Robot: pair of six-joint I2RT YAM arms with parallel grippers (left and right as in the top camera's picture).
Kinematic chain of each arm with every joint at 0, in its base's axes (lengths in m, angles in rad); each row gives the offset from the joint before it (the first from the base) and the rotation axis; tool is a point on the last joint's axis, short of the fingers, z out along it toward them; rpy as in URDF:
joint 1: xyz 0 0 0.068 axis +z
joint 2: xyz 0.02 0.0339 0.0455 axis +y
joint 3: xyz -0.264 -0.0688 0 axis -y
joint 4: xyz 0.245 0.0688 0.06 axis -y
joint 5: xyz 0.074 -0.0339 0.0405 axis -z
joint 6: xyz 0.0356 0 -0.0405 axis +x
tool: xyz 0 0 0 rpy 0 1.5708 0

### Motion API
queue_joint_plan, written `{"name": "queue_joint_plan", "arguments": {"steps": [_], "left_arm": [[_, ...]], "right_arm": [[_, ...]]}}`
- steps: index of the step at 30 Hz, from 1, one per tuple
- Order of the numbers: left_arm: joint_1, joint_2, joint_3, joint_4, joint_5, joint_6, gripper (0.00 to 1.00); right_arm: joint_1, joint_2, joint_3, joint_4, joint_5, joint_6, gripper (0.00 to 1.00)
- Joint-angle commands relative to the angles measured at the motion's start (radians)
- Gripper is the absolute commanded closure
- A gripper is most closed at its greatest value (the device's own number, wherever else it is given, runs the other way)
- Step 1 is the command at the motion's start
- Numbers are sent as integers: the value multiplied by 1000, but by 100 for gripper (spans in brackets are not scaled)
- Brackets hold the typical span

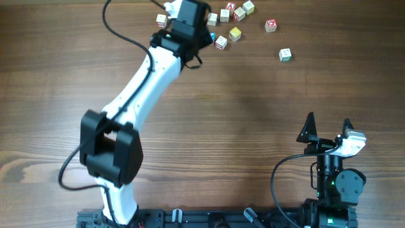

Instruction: Form a circle

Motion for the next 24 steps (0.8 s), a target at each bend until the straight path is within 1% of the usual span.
{"name": "queue_joint_plan", "arguments": {"steps": [1,4,5,8,10,13,17,20,22,24], "left_arm": [[-94,21,-14,-59,22,169,85],[-151,58,-29,-58,32,293,85],[-163,73,-29,-58,33,317,85],[-185,119,-29,-52,48,321,85],[-194,154,-29,-40,101,325,86],[-205,197,-29,-16,184,398,85],[-232,229,-29,14,197,460,81],[-254,243,-29,69,201,510,76],[-266,260,-29,99,202,550,76],[-277,282,-29,114,201,553,78]], "right_arm": [[-2,-9,-1,3,-11,5,0],[-2,-9,-1,3,-11,5,0],[-2,-9,-1,3,-11,5,0],[-2,-9,-1,3,-11,5,0],[-2,-9,-1,3,-11,5,0],[-2,-9,-1,3,-11,5,0],[-2,-9,-1,3,-11,5,0],[-2,-9,-1,3,-11,5,0],[-2,-9,-1,3,-11,5,0],[-2,-9,-1,3,-11,5,0]]}}
